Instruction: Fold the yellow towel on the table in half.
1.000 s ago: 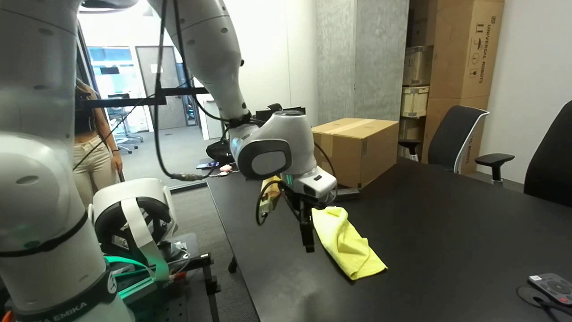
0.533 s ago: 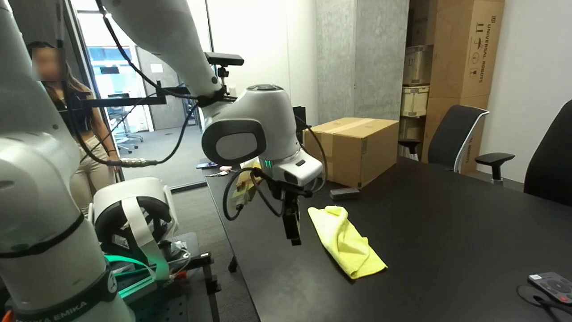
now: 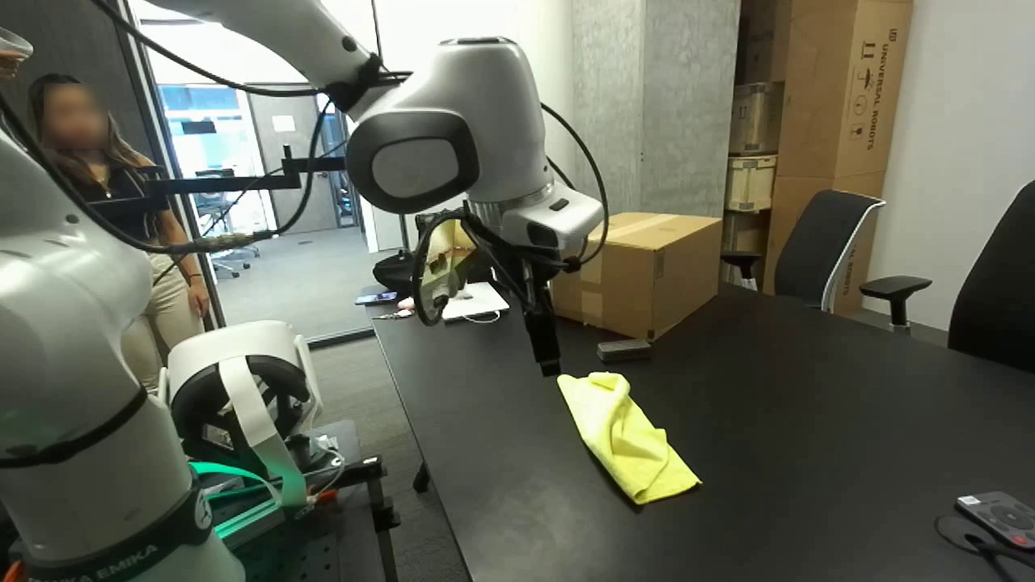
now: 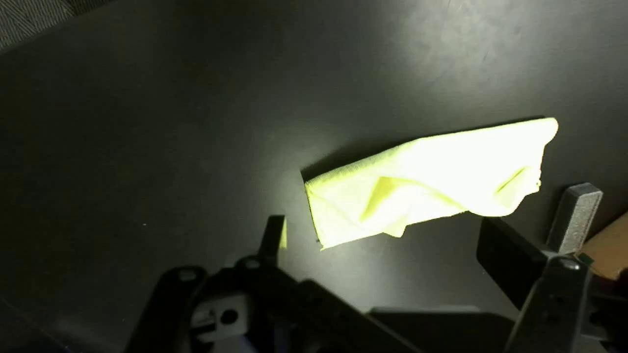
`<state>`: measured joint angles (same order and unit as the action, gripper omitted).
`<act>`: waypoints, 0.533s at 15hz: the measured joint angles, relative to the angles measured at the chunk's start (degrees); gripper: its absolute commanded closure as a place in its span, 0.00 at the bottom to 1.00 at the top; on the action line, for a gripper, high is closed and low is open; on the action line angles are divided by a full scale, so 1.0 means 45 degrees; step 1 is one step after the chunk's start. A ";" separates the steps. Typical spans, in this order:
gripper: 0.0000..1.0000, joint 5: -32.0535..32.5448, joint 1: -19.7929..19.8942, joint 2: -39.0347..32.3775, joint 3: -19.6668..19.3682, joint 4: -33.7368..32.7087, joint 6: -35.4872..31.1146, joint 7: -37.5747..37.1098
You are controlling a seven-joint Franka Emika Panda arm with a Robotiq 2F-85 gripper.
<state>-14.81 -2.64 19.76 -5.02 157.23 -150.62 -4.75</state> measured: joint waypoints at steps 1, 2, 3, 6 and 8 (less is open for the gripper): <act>0.00 0.0303 0.0258 0.0529 0.0001 0.0008 0.0820 -0.0006; 0.00 0.0728 0.0577 0.1046 0.0021 -0.0028 0.1692 -0.0084; 0.00 0.1176 0.0938 0.1553 0.0052 -0.0070 0.2574 -0.0196; 0.00 0.2308 0.1982 0.3231 0.0099 0.0006 0.5040 -0.0439; 0.00 0.2576 0.2403 0.4145 0.0048 -0.0023 0.6107 -0.0413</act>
<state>-3.22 8.17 38.41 -4.81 157.12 -123.13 -6.61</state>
